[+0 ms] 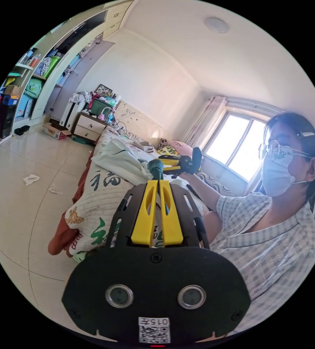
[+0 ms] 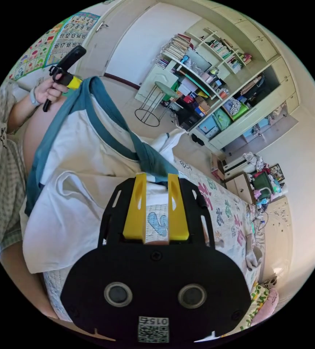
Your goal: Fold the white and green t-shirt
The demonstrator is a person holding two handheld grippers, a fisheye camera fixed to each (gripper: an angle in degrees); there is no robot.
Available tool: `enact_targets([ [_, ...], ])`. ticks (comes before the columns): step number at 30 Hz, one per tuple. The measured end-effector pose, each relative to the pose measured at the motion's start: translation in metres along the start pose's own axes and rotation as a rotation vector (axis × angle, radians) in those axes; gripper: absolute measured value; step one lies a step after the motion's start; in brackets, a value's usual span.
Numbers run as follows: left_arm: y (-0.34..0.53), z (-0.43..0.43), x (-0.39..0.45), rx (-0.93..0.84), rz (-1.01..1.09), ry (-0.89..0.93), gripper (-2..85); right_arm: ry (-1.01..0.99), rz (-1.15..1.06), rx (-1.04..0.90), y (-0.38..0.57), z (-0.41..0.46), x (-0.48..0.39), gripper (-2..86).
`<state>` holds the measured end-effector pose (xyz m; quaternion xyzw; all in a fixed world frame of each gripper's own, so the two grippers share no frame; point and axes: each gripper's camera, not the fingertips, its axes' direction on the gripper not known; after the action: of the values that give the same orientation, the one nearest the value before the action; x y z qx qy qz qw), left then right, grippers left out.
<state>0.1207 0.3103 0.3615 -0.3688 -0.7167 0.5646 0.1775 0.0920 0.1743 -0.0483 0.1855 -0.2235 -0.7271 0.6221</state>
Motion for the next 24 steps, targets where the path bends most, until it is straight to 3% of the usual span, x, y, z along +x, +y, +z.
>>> enact_targets([
  [8,0.015,-0.017,-0.003,0.036,-0.043,0.009,-0.7,0.009,-0.040,0.000,-0.007,0.010,-0.017,9.0],
  [15,0.028,-0.026,0.003,0.077,-0.093,-0.089,-0.8,-0.004,0.111,0.027,-0.009,-0.009,-0.011,-0.2],
  [21,0.011,-0.043,0.059,0.288,0.005,-0.235,-0.8,0.054,0.476,0.276,0.007,-0.132,0.020,-0.9],
  [24,-0.006,-0.053,0.110,0.465,0.114,-0.293,-0.9,0.208,0.581,0.399,0.004,-0.210,0.013,-0.9],
])
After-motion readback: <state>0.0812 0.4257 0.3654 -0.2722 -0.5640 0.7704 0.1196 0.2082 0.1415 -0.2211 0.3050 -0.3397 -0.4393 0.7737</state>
